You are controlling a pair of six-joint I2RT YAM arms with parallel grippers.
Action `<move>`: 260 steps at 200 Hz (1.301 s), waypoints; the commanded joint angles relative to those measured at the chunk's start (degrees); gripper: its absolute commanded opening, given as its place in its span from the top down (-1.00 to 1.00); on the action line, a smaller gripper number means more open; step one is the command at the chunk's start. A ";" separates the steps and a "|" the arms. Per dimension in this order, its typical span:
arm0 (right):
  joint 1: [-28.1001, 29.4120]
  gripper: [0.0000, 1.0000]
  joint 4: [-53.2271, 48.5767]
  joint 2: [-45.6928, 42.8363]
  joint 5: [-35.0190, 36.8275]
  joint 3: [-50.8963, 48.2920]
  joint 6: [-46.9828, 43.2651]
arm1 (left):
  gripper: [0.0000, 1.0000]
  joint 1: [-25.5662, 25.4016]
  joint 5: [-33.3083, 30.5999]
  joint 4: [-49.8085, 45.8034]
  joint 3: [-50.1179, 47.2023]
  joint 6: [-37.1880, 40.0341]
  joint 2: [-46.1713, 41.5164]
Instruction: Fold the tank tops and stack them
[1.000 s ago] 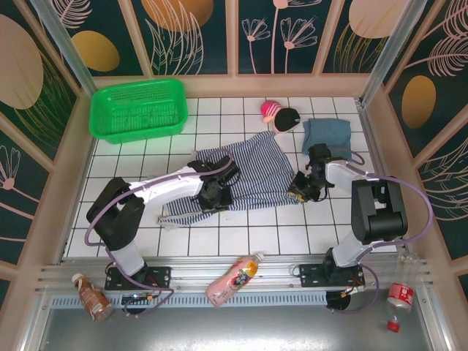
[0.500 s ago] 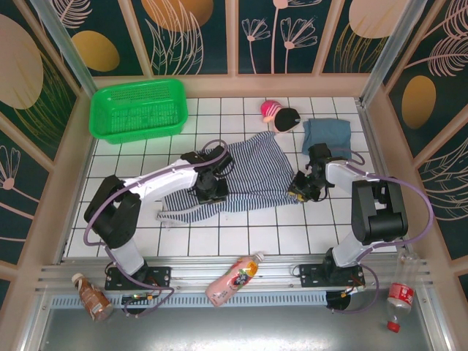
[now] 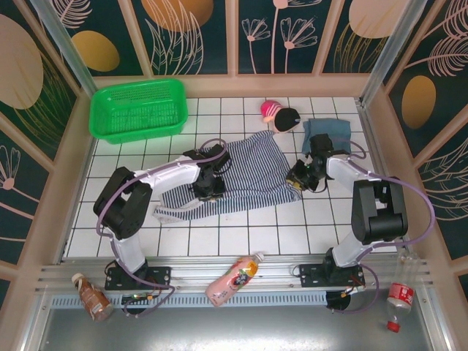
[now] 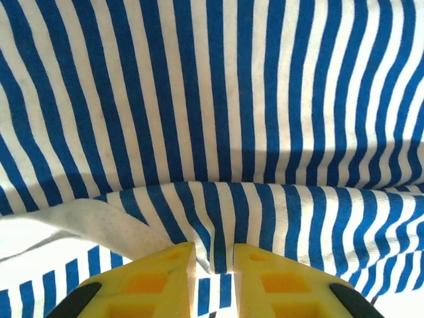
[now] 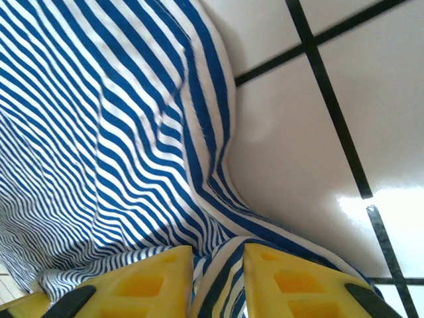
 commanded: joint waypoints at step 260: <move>4.35 0.74 10.91 1.82 7.69 -3.80 -8.12 | 0.10 2.23 -1.11 6.45 -6.82 3.58 -2.66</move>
